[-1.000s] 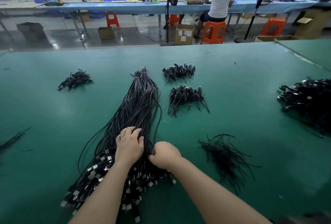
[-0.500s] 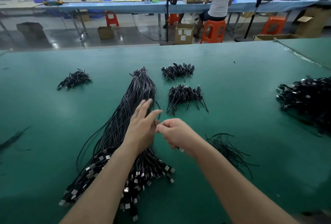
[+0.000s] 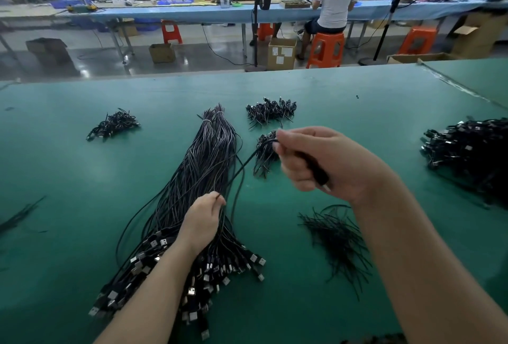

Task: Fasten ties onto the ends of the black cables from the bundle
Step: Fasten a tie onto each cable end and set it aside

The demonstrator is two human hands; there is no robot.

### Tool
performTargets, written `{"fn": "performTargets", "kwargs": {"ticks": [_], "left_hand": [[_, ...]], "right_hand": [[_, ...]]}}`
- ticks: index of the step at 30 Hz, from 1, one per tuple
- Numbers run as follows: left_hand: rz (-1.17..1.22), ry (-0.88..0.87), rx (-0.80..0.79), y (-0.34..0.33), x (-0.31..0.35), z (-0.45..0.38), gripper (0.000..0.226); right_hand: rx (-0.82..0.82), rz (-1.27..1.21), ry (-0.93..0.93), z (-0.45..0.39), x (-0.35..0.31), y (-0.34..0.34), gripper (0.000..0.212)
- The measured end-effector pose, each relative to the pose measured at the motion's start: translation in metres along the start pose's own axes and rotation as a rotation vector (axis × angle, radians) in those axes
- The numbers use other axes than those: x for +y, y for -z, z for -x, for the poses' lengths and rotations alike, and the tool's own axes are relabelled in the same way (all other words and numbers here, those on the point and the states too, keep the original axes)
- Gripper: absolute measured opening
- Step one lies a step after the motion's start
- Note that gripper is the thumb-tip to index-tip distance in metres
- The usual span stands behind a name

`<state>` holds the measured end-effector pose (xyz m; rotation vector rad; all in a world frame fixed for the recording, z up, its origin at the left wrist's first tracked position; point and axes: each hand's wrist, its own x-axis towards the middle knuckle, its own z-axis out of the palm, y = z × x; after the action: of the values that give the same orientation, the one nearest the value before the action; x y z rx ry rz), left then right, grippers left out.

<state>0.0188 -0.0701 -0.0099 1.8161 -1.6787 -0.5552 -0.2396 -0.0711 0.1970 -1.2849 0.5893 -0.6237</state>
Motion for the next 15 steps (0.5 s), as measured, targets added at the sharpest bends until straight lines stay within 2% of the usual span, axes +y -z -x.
{"fn": "performTargets", "kwargs": {"ticks": [2,4,5,7,9,12,15], "left_hand": [[-0.054,0.017,-0.043,0.002,-0.003,0.002,0.027],[-0.153,0.044,-0.157,0.005,-0.005,0.001,0.021],[-0.222,0.050,-0.245,0.007,-0.004,0.001,0.027],[-0.252,0.045,-0.336,0.015,0.005,0.002,0.060],[-0.117,-0.006,-0.199,0.024,0.025,0.003,0.077],[0.152,-0.176,0.038,0.041,0.068,0.006,0.081],[0.285,-0.394,0.049,0.055,0.105,0.013,0.079]], "right_hand": [[0.067,-0.053,-0.032,-0.003,0.002,0.004,0.022],[0.088,-0.071,-0.046,-0.005,0.007,0.010,0.022],[0.101,-0.083,-0.060,-0.006,0.010,0.013,0.023],[0.142,-0.145,-0.121,-0.009,0.018,0.017,0.026],[0.157,-0.205,-0.191,-0.015,0.029,0.016,0.027],[0.189,-0.271,-0.237,-0.023,0.046,0.011,0.023],[0.219,-0.344,-0.235,-0.028,0.058,0.008,0.032]]}}
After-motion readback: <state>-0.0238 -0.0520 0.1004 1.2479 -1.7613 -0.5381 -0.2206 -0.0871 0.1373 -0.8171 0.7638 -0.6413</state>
